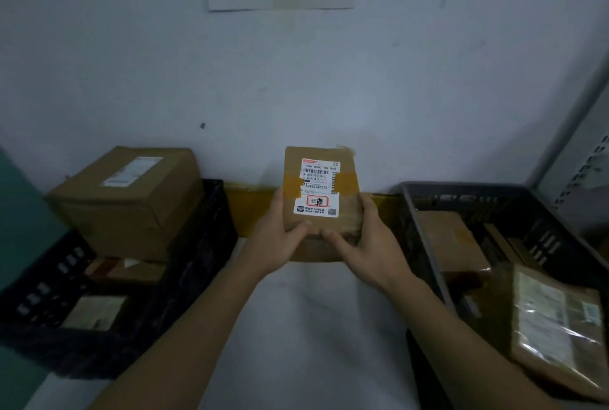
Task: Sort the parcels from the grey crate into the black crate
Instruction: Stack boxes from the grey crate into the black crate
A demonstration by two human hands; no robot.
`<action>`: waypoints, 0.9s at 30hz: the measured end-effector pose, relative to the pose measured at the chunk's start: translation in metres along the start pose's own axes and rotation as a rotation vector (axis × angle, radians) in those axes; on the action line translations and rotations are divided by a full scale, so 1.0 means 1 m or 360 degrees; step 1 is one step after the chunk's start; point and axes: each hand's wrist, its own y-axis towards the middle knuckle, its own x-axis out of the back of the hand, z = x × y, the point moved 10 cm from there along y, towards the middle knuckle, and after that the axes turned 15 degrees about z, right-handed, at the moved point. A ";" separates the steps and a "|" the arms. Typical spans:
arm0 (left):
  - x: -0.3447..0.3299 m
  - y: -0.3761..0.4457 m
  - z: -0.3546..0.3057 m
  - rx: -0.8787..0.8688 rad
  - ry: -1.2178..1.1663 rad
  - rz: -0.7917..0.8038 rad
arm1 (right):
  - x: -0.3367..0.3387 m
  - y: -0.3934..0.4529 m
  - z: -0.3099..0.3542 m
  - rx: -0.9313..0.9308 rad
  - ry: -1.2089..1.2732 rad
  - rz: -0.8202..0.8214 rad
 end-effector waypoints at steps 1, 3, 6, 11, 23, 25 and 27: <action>0.011 -0.011 0.009 0.0012 0.0013 0.0007 | -0.012 -0.002 0.007 -0.0031 0.0005 0.0016; 0.030 -0.033 0.026 0.0037 0.0034 0.0023 | -0.037 -0.005 0.027 -0.0045 0.0010 0.0066; 0.057 -0.063 0.049 0.0083 0.0070 0.0033 | -0.072 -0.011 0.059 -0.0004 -0.0005 0.0102; 0.100 -0.112 0.073 0.0025 0.0125 -0.0042 | -0.112 -0.016 0.104 0.0028 -0.0076 0.0169; 0.211 -0.218 0.122 0.0312 0.0074 -0.0932 | -0.175 0.014 0.194 0.0480 0.0063 0.0506; 0.226 -0.231 0.130 0.0384 0.0061 -0.0981 | -0.190 0.024 0.211 0.0541 0.0088 0.0603; 0.241 -0.241 0.138 0.0415 0.0074 -0.0990 | -0.202 0.037 0.229 0.0586 0.0057 0.0693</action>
